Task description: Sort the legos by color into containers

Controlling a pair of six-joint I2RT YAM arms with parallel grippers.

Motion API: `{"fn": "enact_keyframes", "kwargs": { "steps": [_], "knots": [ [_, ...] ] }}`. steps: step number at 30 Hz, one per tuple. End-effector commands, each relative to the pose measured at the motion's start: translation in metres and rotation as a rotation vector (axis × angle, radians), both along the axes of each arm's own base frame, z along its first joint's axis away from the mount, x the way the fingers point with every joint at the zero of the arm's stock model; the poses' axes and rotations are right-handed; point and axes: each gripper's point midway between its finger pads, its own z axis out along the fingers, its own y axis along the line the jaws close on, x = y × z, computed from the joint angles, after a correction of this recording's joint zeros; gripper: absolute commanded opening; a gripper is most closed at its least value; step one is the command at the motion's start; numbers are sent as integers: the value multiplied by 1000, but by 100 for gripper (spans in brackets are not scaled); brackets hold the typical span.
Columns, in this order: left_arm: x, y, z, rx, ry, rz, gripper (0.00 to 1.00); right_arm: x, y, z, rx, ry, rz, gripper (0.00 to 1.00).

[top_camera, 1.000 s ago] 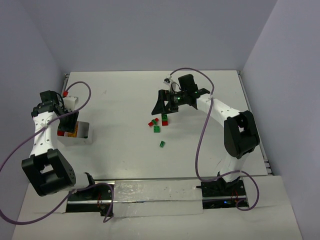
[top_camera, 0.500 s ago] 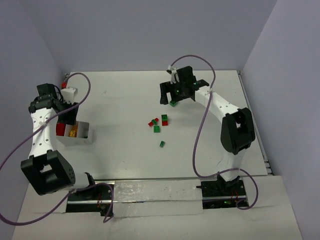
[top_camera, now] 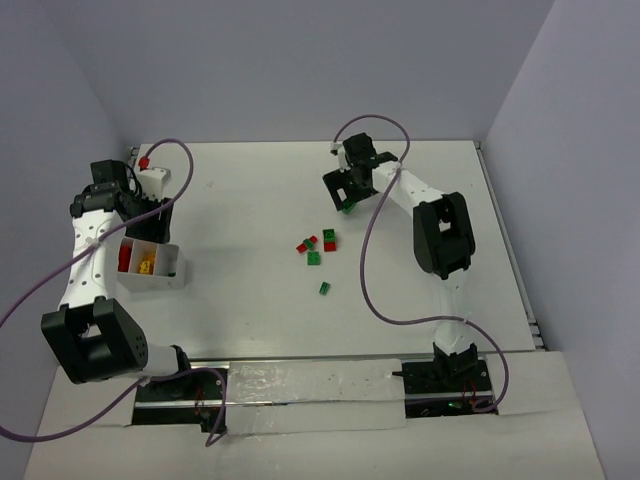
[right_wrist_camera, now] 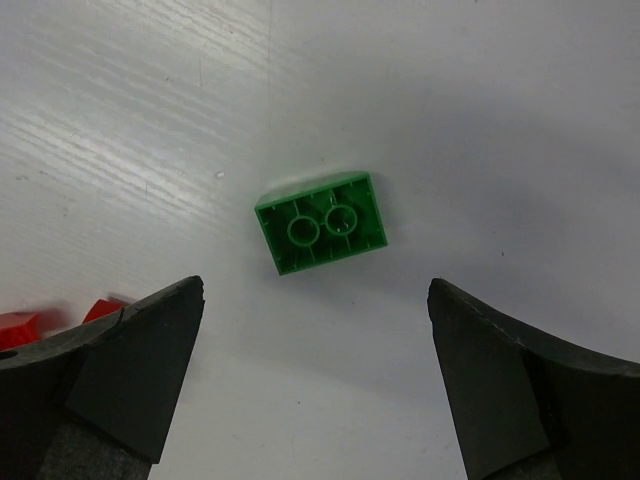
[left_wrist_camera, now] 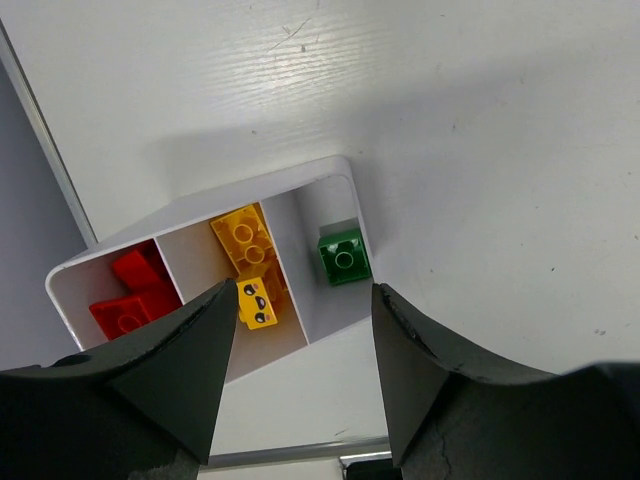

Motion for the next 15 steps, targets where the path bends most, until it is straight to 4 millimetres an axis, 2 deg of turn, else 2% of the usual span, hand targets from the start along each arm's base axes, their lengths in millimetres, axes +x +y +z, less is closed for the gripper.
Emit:
{"fn": "enact_keyframes", "kwargs": {
  "steps": [1, 8, 15],
  "knots": [
    [9, -9, 16, -39, -49, -9, 65, 27, 1, 14, -24, -74, 27, 100],
    [10, -16, 20, -64, -61, -27, 66, 41, 8, -1, -19, -45, 84, 100],
    [12, -19, 25, -81, -73, -32, 66, 39, 10, -13, -21, -1, 106, 99]
  ]
}}
